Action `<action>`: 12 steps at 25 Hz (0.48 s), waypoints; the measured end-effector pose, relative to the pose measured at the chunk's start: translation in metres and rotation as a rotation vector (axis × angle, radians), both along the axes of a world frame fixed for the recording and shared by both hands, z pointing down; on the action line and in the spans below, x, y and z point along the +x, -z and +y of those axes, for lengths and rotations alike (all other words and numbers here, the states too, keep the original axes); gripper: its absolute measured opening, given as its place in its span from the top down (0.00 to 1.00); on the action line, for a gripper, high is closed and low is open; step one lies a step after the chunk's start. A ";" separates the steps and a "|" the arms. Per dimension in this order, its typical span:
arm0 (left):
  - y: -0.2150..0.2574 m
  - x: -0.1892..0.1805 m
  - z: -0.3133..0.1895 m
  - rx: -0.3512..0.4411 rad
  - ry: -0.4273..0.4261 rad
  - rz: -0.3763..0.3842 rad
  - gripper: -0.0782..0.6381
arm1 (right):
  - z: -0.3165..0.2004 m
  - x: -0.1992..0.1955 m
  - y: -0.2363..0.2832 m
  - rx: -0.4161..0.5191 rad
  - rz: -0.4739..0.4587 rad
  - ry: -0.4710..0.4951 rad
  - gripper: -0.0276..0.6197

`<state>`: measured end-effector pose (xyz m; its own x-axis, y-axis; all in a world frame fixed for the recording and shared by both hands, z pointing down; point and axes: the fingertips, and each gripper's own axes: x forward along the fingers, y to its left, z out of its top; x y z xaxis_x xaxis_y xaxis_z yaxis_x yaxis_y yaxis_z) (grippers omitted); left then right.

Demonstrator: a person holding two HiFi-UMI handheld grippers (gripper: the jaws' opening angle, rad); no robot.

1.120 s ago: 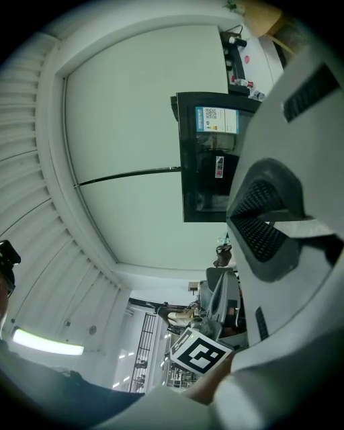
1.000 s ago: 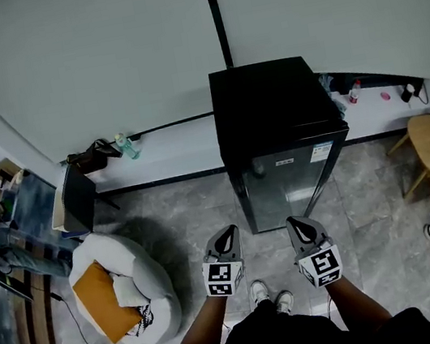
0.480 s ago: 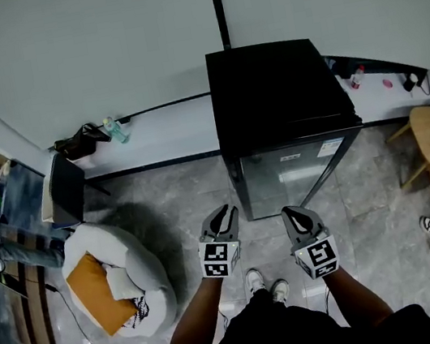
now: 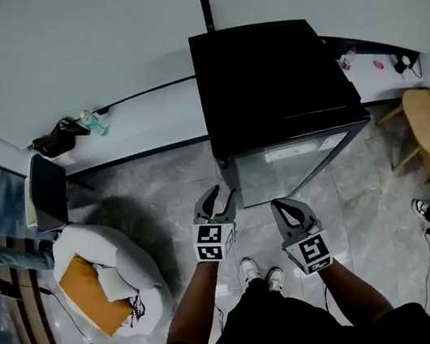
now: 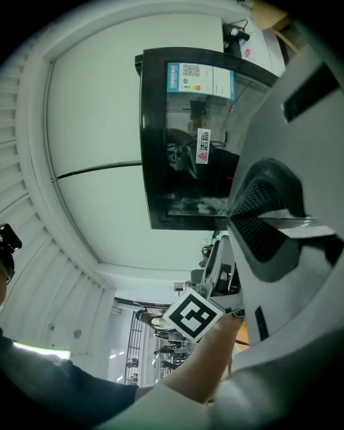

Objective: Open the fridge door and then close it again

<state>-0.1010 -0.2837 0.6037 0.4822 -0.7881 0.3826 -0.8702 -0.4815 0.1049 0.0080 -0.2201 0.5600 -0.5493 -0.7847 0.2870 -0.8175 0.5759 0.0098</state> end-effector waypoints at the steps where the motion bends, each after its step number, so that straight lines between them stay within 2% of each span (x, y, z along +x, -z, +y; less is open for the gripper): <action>1: -0.001 0.000 -0.004 0.004 -0.004 -0.001 0.62 | -0.003 -0.002 0.000 0.000 0.003 0.001 0.94; 12: -0.005 0.009 -0.027 0.017 -0.078 -0.026 0.65 | -0.024 -0.014 -0.008 -0.003 0.020 -0.021 0.94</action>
